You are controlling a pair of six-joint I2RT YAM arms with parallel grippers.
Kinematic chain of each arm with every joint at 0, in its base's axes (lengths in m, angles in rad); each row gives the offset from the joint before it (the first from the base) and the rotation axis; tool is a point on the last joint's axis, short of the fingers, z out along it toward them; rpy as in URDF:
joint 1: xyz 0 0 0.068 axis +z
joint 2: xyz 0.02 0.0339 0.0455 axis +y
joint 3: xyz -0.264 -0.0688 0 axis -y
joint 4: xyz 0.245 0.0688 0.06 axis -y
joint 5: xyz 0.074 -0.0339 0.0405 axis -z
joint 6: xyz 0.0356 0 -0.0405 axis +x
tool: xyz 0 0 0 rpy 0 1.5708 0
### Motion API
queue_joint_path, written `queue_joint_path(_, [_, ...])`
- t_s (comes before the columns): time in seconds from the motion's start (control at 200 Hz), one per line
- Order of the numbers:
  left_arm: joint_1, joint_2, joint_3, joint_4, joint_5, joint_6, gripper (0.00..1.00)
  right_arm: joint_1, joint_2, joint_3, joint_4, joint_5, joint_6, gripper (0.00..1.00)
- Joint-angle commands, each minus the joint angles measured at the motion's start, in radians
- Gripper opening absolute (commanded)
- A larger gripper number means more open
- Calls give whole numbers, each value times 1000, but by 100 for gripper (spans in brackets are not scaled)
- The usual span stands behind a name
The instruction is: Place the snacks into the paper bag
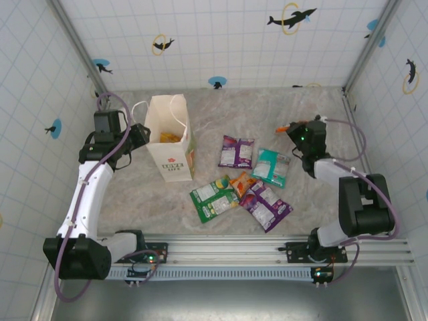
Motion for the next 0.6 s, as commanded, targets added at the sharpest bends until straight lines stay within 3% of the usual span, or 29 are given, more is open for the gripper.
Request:
queue_joint_path(0.0, [-4,-6,7,14,15,1,43,33,-41,137,-263,-5,-204,0])
queue_joint_path(0.265, [-4,7,14,17,29,9,43,121,-20,419,-532,-55,-417,0])
queue_joint_path(0.595, [-5,0,11,54,55,0,43,303,-12,685,-596,-118,-611,0])
